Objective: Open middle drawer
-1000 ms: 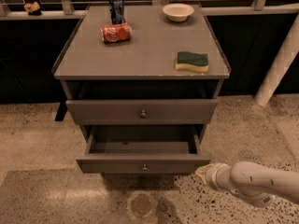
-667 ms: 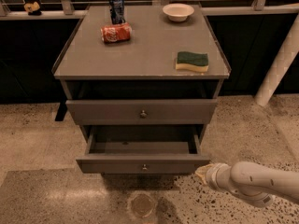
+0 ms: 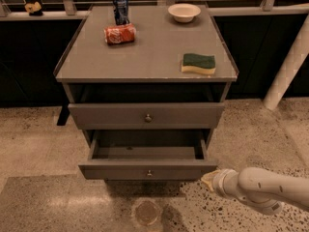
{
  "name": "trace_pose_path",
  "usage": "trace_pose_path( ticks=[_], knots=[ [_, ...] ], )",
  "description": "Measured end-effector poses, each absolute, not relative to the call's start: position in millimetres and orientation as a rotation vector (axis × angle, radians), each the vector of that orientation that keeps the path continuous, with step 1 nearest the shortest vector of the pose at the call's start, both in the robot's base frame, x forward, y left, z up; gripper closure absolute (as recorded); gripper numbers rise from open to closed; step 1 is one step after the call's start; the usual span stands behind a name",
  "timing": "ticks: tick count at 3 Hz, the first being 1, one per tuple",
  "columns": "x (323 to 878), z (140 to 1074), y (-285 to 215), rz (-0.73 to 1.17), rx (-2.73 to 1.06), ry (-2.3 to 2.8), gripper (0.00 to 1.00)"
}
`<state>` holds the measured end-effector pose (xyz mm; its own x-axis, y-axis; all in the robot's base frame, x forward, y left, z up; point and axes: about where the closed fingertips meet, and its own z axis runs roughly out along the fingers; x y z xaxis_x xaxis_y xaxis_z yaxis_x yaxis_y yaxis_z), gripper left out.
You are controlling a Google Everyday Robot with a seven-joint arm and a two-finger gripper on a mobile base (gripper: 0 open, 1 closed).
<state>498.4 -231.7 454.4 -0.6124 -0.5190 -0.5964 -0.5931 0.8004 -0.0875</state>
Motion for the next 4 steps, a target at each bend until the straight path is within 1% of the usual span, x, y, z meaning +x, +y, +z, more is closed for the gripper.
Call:
trace_pose_path(
  ticks=[1, 2, 3, 4],
  knots=[
    [498, 454, -232, 0.156, -0.819, 2.364, 0.22],
    [509, 454, -230, 0.120, -0.866, 2.374, 0.01],
    [530, 456, -226, 0.023, -0.995, 2.371, 0.00],
    [557, 456, -200, -0.045, -1.200, 2.315, 0.00]
  ],
)
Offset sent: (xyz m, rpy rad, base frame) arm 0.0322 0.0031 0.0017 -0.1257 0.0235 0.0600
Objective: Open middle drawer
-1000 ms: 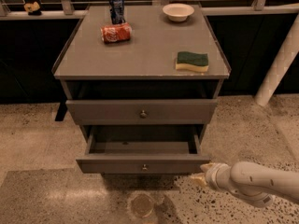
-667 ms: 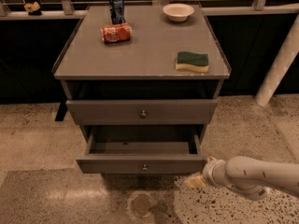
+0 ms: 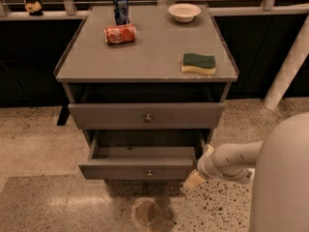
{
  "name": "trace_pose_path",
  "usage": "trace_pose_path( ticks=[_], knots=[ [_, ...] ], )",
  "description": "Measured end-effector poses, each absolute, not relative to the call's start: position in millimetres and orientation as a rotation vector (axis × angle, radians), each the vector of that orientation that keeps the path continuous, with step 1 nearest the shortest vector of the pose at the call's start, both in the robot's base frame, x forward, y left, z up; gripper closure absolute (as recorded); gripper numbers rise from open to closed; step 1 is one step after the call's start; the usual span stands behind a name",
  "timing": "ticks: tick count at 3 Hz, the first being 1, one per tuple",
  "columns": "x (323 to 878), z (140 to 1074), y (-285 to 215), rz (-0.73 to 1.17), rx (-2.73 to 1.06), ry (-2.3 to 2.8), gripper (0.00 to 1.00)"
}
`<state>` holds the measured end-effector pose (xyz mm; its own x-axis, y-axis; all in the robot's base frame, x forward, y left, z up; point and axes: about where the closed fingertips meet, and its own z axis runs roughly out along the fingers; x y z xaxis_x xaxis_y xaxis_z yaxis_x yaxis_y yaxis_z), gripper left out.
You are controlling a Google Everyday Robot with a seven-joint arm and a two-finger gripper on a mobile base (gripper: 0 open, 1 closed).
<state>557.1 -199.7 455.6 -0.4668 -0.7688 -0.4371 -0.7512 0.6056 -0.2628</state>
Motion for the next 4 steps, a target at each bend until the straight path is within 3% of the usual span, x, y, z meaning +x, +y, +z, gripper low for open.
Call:
trace_pose_path(
  ticks=[1, 2, 4],
  knots=[
    [557.0, 455.6, -199.8, -0.045, -1.199, 2.315, 0.00],
    [557.0, 455.6, -199.7, -0.045, -1.200, 2.315, 0.19],
    [557.0, 455.5, -199.7, -0.045, -1.200, 2.315, 0.65]
  ],
)
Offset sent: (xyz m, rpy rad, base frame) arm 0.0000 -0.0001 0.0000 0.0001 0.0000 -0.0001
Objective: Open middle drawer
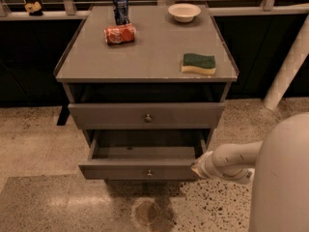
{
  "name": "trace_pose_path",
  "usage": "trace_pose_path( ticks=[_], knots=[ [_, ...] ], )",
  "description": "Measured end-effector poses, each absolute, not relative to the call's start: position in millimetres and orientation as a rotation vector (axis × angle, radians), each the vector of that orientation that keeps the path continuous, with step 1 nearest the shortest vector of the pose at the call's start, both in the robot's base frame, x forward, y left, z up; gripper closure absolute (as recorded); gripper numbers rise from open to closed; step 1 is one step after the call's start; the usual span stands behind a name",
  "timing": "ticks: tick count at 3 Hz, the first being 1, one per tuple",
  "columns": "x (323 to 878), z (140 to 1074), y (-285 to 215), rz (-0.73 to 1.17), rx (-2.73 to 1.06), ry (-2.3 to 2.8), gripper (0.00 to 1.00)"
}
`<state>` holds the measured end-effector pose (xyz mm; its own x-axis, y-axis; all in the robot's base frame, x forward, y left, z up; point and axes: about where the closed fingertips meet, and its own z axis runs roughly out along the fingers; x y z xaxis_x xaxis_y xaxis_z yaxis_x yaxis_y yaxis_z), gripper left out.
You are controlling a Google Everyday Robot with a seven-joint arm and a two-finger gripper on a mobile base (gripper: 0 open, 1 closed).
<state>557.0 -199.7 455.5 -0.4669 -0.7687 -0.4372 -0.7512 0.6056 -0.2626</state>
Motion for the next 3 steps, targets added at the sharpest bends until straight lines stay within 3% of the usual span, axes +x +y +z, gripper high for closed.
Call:
trace_pose_path(
  ticks=[1, 3],
  knots=[
    [557.0, 455.5, -199.7, -0.045, -1.200, 2.315, 0.62],
    [557.0, 455.5, -199.7, -0.045, -1.200, 2.315, 0.15]
  ],
)
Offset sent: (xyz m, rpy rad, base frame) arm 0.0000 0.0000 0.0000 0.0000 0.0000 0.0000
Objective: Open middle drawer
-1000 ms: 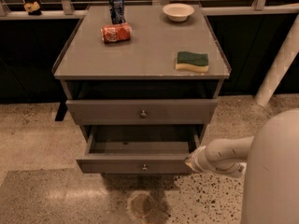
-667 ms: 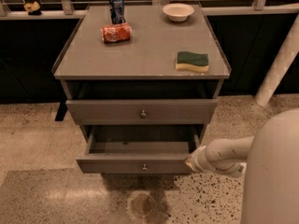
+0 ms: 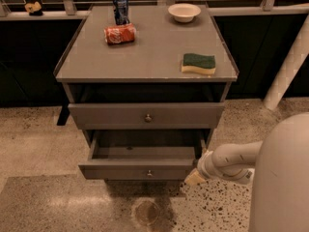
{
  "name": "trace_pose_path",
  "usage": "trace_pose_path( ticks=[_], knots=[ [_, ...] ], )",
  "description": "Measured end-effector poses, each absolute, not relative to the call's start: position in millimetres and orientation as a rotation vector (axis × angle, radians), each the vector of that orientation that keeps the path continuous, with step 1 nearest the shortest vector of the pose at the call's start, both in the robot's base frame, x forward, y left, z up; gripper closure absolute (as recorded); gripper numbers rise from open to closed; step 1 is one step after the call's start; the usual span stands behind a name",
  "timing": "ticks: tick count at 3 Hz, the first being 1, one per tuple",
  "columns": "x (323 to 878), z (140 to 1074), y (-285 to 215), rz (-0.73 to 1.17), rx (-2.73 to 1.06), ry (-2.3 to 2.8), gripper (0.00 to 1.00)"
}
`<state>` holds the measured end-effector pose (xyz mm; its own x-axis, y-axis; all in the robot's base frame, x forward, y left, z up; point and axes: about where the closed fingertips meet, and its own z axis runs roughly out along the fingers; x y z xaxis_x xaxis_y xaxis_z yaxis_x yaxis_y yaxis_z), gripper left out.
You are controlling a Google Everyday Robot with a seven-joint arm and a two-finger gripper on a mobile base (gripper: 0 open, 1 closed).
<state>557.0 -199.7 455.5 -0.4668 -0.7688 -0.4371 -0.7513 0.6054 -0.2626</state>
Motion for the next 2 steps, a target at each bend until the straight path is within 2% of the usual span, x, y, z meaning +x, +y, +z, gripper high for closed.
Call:
trace_pose_path(
  ticks=[1, 2],
  knots=[
    [562.0, 453.7, -199.4, -0.036, -1.238, 2.303, 0.00],
    [571.0, 444.2, -199.4, 0.026, -1.362, 2.230, 0.00]
  ],
)
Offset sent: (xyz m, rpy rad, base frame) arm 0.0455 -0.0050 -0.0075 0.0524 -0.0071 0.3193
